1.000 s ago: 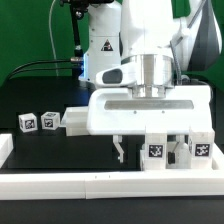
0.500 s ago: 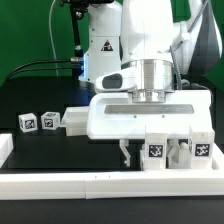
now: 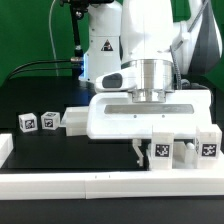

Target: Assemble chair

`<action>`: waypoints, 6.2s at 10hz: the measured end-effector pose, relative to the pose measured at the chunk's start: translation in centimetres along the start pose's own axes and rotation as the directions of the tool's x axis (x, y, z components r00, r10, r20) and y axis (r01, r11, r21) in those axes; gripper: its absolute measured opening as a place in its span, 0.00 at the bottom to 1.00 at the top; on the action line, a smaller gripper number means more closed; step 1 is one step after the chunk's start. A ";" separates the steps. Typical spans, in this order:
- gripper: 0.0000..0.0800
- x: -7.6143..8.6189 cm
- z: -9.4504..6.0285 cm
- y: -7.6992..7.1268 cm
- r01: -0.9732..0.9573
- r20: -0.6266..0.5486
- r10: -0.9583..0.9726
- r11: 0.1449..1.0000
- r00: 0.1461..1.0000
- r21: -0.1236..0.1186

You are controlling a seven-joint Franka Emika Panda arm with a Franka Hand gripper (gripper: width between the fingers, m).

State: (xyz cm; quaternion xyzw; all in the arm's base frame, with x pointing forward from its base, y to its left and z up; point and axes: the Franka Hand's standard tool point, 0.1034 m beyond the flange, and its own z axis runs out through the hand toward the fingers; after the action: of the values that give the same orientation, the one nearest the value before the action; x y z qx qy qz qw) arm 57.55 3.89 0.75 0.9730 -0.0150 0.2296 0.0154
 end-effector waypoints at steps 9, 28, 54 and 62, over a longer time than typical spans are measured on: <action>0.04 -1.0 -5.2 1.2 -0.056 0.297 0.027 0.995 0.954 0.086; 0.04 -0.8 -6.0 1.2 -0.048 0.973 -0.171 0.982 0.152 0.180; 0.81 4.9 -7.2 4.8 -0.080 0.785 -0.029 0.992 0.619 0.100; 0.81 3.1 -7.8 7.5 -0.179 0.533 0.161 0.984 0.830 -0.019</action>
Offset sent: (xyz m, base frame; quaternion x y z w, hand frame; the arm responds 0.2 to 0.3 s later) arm -0.0311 -0.0243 0.0233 0.0039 -0.0638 -0.0486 0.9968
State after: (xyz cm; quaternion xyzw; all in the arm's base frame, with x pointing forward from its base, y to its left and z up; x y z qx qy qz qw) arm 56.58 -3.35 9.30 0.9933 -0.1014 -0.0486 -0.0251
